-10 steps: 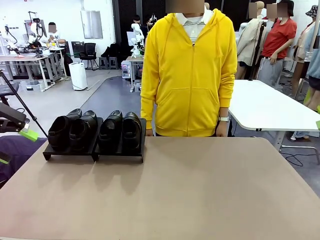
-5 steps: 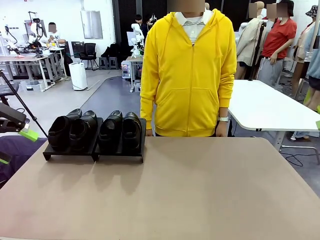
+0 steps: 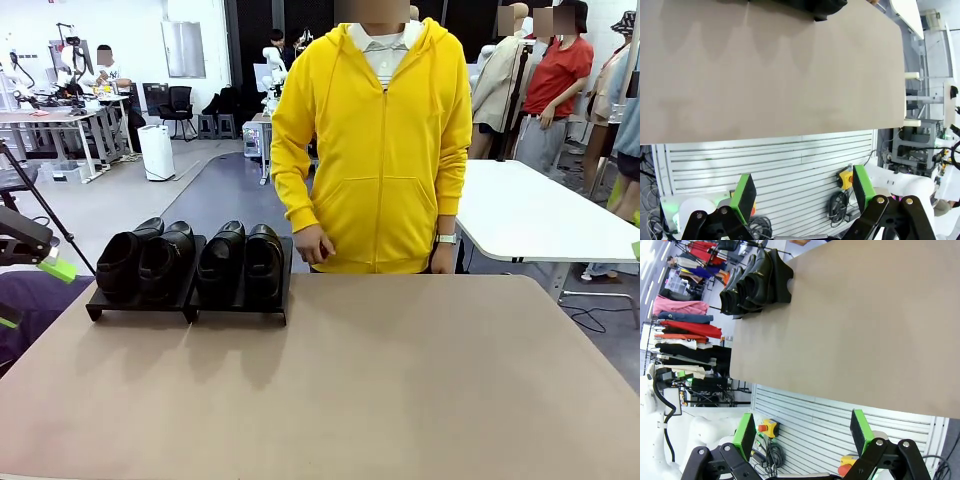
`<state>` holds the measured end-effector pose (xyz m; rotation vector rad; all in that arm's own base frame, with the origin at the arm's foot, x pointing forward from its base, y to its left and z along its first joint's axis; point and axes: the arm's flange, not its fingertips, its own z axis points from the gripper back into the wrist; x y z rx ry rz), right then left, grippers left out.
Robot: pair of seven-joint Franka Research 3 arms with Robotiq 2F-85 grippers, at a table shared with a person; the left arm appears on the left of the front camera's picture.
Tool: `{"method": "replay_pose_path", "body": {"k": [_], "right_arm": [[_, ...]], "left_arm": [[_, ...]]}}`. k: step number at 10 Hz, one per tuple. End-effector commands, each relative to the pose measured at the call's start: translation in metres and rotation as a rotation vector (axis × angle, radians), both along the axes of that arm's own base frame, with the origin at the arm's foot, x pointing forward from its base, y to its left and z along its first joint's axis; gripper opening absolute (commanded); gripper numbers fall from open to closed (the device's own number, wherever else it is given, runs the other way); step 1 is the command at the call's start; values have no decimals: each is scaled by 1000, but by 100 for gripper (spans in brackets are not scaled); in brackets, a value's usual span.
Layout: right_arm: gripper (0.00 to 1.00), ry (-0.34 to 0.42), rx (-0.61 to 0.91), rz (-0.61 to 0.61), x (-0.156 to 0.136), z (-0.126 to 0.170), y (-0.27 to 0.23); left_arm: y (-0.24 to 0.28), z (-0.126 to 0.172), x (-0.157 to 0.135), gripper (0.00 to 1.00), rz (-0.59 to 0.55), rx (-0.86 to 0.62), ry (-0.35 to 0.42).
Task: Organize the shoes by placing them on the stand.
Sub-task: Place the Shoe from the middle of the table onto the Shoes Stand.
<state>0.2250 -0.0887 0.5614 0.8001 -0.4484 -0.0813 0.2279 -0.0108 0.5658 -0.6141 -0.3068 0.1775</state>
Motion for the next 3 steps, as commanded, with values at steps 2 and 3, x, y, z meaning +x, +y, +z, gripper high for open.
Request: {"method": "replay_pose_path", "body": {"k": [2,3], "right_arm": [[100,-17,9,7,0,2,0],[100,-17,9,7,0,2,0]], "left_arm": [[3,-1,0,100,-11,-11,-14],[3,-1,0,100,-11,-11,-14]]}}
